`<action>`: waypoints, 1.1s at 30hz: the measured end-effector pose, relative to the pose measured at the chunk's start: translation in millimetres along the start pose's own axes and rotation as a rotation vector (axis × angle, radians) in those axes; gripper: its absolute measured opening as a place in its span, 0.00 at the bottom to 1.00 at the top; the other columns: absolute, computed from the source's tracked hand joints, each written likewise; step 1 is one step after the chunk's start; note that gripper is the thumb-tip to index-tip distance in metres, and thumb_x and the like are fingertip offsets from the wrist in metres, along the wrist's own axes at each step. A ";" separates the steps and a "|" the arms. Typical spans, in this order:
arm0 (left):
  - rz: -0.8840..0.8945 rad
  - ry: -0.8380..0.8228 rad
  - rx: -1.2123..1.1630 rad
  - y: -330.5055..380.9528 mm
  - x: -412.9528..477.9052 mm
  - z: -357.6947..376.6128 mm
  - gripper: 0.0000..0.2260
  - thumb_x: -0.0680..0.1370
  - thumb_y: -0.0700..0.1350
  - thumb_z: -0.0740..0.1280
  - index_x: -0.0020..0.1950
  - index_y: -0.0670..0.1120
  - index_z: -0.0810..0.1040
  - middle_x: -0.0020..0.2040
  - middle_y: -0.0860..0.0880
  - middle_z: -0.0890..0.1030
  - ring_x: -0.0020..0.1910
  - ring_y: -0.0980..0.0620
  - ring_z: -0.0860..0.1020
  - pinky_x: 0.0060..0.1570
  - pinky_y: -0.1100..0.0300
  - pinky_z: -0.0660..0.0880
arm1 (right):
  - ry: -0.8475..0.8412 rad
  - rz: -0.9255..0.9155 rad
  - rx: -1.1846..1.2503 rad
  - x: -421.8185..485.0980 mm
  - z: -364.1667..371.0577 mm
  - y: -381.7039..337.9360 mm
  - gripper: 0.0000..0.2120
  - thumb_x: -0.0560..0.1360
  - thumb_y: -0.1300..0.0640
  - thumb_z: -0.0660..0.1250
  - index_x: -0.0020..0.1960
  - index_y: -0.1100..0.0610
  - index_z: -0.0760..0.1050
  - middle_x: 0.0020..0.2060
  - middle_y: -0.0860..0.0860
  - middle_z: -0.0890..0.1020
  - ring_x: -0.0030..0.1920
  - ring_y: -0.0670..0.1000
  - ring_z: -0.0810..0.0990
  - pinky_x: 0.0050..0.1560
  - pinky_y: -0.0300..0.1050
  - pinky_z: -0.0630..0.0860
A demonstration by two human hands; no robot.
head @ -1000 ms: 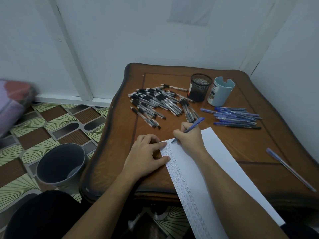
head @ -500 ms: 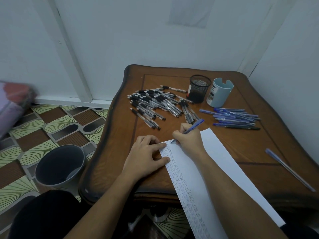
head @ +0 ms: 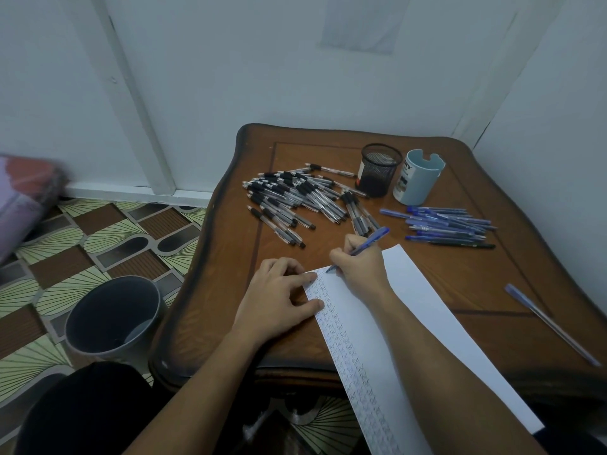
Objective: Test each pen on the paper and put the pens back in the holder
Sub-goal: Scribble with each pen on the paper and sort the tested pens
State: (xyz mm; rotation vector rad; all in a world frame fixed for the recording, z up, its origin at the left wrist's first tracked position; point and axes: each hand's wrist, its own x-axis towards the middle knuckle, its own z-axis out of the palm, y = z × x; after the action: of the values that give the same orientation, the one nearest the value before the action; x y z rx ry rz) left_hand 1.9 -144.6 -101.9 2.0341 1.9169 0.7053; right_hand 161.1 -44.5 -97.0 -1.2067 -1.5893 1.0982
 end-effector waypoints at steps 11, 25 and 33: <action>0.002 -0.001 0.005 -1.0 0.7 1.2 0.25 0.72 0.66 0.66 0.66 0.59 0.75 0.59 0.62 0.69 0.61 0.60 0.61 0.60 0.61 0.64 | 0.009 0.007 -0.004 0.2 -1.7 -0.3 0.18 0.72 0.67 0.67 0.30 0.56 0.63 0.27 0.54 0.65 0.29 0.52 0.68 0.33 0.45 0.72; -0.012 -0.021 0.002 0.2 -0.2 -0.6 0.25 0.73 0.66 0.65 0.67 0.59 0.75 0.59 0.63 0.69 0.61 0.60 0.60 0.61 0.61 0.64 | 0.153 0.444 0.490 14.6 -23.5 -24.9 0.21 0.81 0.39 0.53 0.55 0.55 0.73 0.22 0.50 0.67 0.22 0.47 0.64 0.26 0.42 0.60; -0.027 -0.033 0.000 3.0 -0.8 -3.6 0.25 0.73 0.66 0.65 0.67 0.59 0.74 0.59 0.63 0.69 0.62 0.59 0.60 0.61 0.62 0.62 | 0.096 0.339 0.328 4.1 -58.0 -22.8 0.06 0.84 0.50 0.58 0.50 0.51 0.68 0.28 0.51 0.69 0.26 0.48 0.64 0.26 0.42 0.61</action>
State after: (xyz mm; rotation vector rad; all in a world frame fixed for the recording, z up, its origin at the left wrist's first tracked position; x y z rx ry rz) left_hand 2.6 -146.1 -97.6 2.0035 1.9224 0.6612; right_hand 210.0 -35.1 -59.3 -1.3074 -1.1012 1.4289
